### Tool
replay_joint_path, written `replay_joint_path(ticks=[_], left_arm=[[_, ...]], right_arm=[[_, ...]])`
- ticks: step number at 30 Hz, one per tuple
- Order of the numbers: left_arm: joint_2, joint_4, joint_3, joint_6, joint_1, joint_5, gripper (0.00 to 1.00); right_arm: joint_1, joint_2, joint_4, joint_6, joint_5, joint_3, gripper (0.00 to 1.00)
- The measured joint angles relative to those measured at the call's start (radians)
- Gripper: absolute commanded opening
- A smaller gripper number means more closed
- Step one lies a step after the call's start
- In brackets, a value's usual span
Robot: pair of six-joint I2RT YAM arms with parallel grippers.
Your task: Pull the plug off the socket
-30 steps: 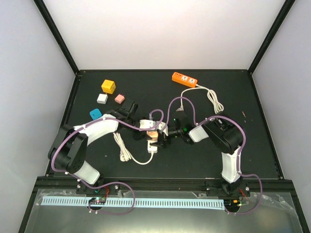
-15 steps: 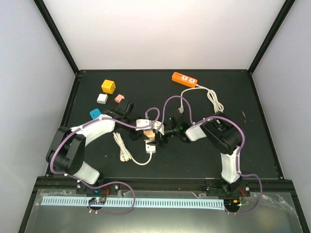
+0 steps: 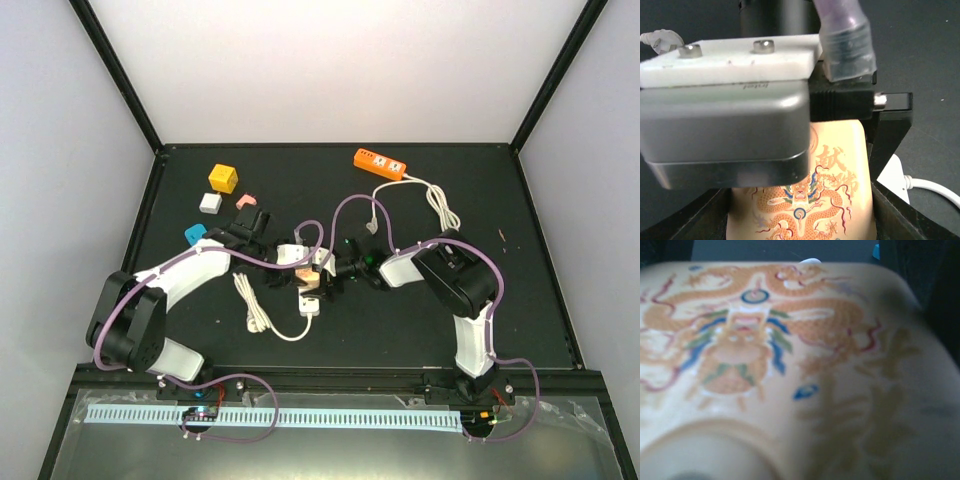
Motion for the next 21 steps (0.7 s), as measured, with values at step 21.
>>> replay_joint_path(ticks=[21], left_arm=[[-0.106, -0.165, 0.012, 0.082, 0.145, -0.014, 0.17]], right_arm=[[0.0, 0.0, 0.022, -0.001, 0.001, -0.008, 0.99]])
